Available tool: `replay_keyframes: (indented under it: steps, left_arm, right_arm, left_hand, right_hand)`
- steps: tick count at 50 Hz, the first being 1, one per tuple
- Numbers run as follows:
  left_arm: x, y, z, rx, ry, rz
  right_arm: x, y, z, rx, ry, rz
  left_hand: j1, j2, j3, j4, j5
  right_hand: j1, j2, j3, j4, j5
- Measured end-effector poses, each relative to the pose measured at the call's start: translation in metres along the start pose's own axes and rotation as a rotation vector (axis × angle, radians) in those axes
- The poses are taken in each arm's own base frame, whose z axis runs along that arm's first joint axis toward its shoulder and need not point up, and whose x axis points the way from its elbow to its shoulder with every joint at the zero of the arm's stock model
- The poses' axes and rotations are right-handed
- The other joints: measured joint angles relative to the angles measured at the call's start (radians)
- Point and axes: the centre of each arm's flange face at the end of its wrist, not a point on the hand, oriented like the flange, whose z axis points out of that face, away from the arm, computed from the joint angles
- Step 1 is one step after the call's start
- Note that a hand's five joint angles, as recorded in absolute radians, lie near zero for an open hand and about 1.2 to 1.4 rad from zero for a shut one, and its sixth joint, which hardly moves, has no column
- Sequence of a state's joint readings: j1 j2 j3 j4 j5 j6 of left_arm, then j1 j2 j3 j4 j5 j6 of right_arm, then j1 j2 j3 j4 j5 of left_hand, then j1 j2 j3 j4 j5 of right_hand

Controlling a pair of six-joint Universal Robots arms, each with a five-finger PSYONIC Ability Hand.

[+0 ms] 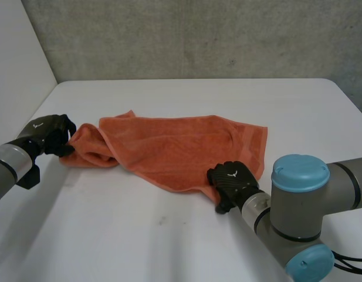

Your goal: Fold the laundry

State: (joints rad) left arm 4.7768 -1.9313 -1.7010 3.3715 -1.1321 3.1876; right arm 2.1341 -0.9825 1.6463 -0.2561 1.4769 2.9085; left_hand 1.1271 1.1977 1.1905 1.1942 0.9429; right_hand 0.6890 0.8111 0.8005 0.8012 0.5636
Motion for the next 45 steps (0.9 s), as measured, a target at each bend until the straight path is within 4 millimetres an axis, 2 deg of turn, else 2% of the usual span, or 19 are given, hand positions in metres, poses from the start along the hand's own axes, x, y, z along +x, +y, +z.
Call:
replay_keyframes:
  steps: [1,3,4,7,11,13,14,15,17,19,22,28,33,38,45]
  left_arm:
    - [0.000,0.000,0.000,-0.001,0.000,0.000]
    - [0.000,0.000,0.000,-0.002,0.000,-0.001]
    - [0.000,0.000,0.000,-0.002,0.000,-0.001]
    - [0.000,0.000,0.000,-0.004,0.000,-0.001]
    - [0.000,0.001,-0.001,-0.006,0.004,-0.002]
    - [0.001,0.001,-0.001,-0.006,0.005,-0.002]
    - [0.001,0.001,-0.001,-0.006,0.005,-0.002]
    - [0.002,0.000,-0.002,-0.006,0.009,0.000]
    - [0.003,0.000,-0.003,-0.007,0.011,0.001]
    - [0.008,0.001,-0.006,-0.009,0.022,0.006]
    - [0.013,0.003,-0.009,-0.014,0.034,0.008]
    - [0.028,0.011,-0.014,-0.039,0.071,0.014]
    - [0.038,0.019,-0.019,-0.065,0.097,0.038]
    - [0.049,0.032,-0.026,-0.107,0.125,0.150]
    - [0.056,0.043,-0.025,-0.128,0.150,0.289]
  right_arm:
    - [0.001,0.000,0.001,0.001,0.006,-0.001]
    - [0.009,-0.004,0.002,0.014,0.037,-0.002]
    - [0.012,-0.006,0.003,0.023,0.052,-0.001]
    - [0.026,-0.021,0.002,0.070,0.107,0.001]
    - [0.061,-0.068,-0.015,0.214,0.220,0.005]
    - [0.071,-0.082,-0.023,0.259,0.249,0.004]
    - [0.071,-0.082,-0.023,0.259,0.249,0.004]
    - [0.084,-0.105,-0.038,0.329,0.284,-0.002]
    - [0.087,-0.109,-0.041,0.341,0.289,-0.003]
    - [0.100,-0.127,-0.059,0.381,0.307,-0.014]
    - [0.108,-0.132,-0.066,0.370,0.312,-0.022]
    - [0.126,-0.127,-0.075,0.252,0.329,-0.060]
    - [0.137,-0.111,-0.082,0.089,0.335,-0.142]
    - [0.136,-0.082,-0.085,-0.141,0.273,-0.248]
    - [0.131,-0.060,-0.077,-0.275,0.198,-0.288]
  left_hand:
    - [0.000,0.000,0.000,0.000,0.000]
    - [0.000,0.000,0.000,0.000,0.000]
    - [0.000,0.000,0.000,0.000,0.000]
    - [0.000,0.000,0.000,0.000,0.000]
    - [0.000,0.000,0.000,0.000,0.000]
    - [0.000,0.000,0.000,0.000,0.000]
    - [0.000,0.000,0.000,0.000,0.000]
    - [0.000,0.000,0.000,0.000,0.000]
    - [0.000,0.000,0.000,0.000,0.000]
    - [0.000,0.000,0.000,0.001,0.000]
    - [0.000,0.000,0.000,0.001,0.000]
    - [0.000,0.000,0.000,0.001,0.000]
    - [0.000,0.000,0.000,0.001,0.000]
    - [0.000,0.001,0.000,0.001,0.000]
    - [0.000,0.001,0.000,0.000,0.000]
  right_hand:
    - [0.078,0.096,0.098,0.098,0.112]
    - [0.120,0.148,0.153,0.153,0.177]
    - [0.203,0.308,0.308,0.312,0.323]
    - [0.217,0.360,0.364,0.377,0.382]
    - [0.226,0.362,0.370,0.387,0.404]
    - [0.226,0.362,0.370,0.387,0.407]
    - [0.226,0.362,0.370,0.387,0.407]
    - [0.226,0.362,0.370,0.387,0.407]
    - [0.226,0.362,0.370,0.387,0.408]
    - [0.226,0.362,0.370,0.387,0.408]
    - [0.227,0.362,0.370,0.387,0.408]
    - [0.227,0.362,0.370,0.387,0.408]
    - [0.227,0.362,0.370,0.387,0.409]
    - [0.242,0.362,0.379,0.387,0.412]
    - [0.242,0.362,0.379,0.387,0.412]
